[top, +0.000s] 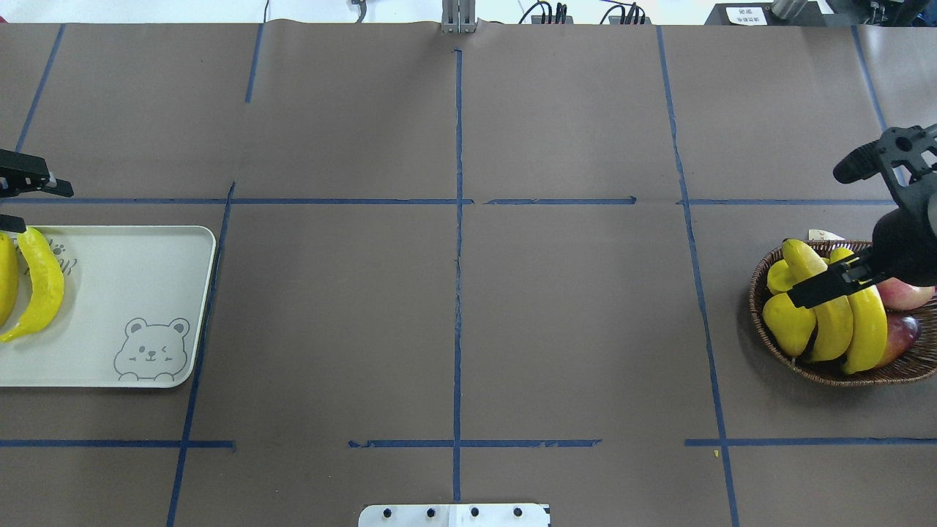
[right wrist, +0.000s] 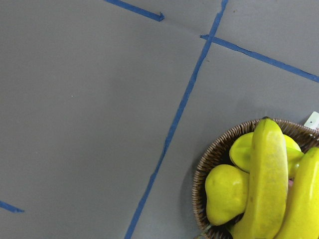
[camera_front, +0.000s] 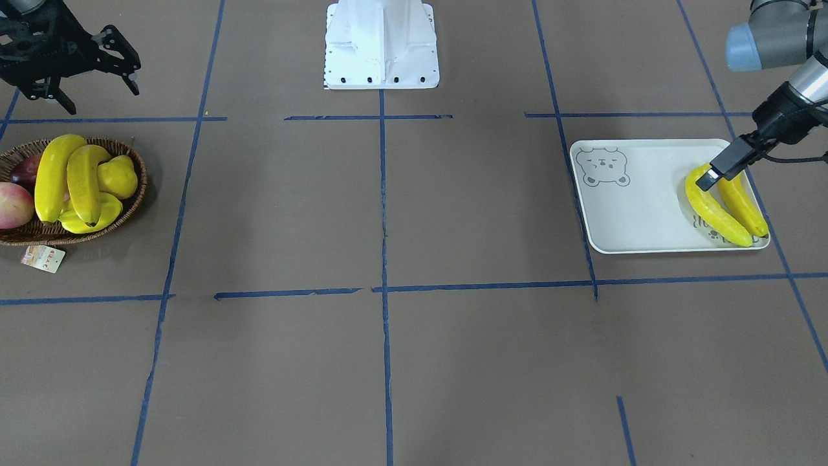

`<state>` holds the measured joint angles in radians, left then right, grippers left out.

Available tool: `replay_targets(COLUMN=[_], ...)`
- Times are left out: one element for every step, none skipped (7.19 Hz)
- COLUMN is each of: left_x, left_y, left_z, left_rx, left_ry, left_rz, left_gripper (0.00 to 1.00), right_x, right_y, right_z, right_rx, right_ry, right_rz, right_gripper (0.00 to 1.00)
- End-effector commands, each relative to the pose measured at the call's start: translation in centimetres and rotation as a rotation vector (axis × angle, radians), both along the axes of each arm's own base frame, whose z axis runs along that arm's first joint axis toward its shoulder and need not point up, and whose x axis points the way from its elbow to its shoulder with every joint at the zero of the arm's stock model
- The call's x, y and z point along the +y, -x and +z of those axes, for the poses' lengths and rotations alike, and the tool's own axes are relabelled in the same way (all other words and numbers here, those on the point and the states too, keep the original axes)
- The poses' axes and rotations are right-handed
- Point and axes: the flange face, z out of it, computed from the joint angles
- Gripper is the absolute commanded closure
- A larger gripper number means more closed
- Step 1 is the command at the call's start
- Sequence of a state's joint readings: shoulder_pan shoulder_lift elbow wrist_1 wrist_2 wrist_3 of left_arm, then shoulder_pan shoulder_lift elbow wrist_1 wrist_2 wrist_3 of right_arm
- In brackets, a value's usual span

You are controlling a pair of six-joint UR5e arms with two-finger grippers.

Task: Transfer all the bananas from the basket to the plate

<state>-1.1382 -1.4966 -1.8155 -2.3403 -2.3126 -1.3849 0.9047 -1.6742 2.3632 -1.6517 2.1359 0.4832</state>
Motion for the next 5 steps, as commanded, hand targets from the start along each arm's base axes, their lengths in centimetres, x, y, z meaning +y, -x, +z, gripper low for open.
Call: replay_targets(left_x=[0.4, 0.4, 0.4, 0.5, 0.5], left_y=[-0.4, -0.4, -0.5, -0.5, -0.5], left_z=[-1.0, -1.1, -1.1, -1.2, -1.2], left_rx=[0.008, 0.007, 0.008, 0.01, 0.01], left_ry=[-0.017, -0.019, -0.02, -0.021, -0.02], left_rz=[0.011, 0.01, 0.012, 0.011, 0.01], left_gripper=[0.0, 0.0, 0.0, 0.0, 0.0], right_x=[2.4, 2.6, 2.1, 1.6, 1.6], right_y=[-2.9, -3.2, -2.8, -2.6, -2.6], right_z=[6.6, 10.7, 14.4, 17.1, 18.5], right_rx=[-0.014, -0.007, -0.035, -0.061, -0.054], right_ry=[-0.02, -0.007, 0.004, 0.028, 0.037], right_rz=[0.021, 0.032, 0.075, 0.144, 0.15], right_gripper=[0.01, 0.01, 0.04, 0.1, 0.1])
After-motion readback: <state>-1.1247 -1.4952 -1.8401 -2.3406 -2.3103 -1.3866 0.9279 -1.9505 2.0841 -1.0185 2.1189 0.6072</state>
